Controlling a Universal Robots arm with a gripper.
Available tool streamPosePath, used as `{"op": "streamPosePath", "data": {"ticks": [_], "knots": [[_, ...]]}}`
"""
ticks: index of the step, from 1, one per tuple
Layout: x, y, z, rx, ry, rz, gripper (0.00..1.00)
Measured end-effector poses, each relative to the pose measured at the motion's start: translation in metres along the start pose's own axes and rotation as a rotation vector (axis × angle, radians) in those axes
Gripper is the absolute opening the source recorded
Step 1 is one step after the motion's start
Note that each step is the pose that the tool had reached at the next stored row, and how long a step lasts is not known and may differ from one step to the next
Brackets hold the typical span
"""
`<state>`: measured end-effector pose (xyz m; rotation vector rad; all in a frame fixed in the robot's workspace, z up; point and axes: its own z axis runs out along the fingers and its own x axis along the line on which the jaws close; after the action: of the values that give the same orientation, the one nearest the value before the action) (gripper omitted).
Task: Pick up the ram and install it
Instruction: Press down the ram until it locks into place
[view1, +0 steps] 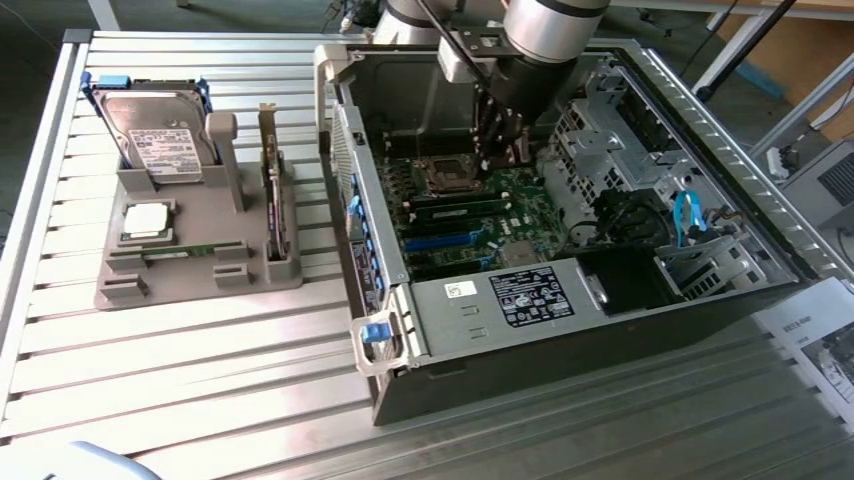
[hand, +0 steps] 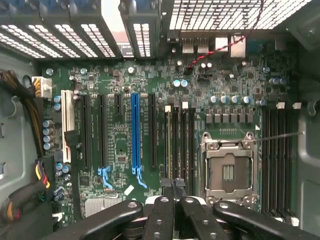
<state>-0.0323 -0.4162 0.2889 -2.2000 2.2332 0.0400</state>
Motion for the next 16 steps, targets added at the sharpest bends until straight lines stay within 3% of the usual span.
{"op": "streamPosePath", "data": {"ticks": [6,11,16], "knots": [[-0.0001,-0.0061,-0.0001,0.0000,0.0001,0.000,0.10],[-0.0001,-0.0064,-0.0002,0.0000,0.0000,0.000,0.10],[-0.0003,-0.0063,-0.0074,0.0000,0.0003,0.000,0.10]]}}
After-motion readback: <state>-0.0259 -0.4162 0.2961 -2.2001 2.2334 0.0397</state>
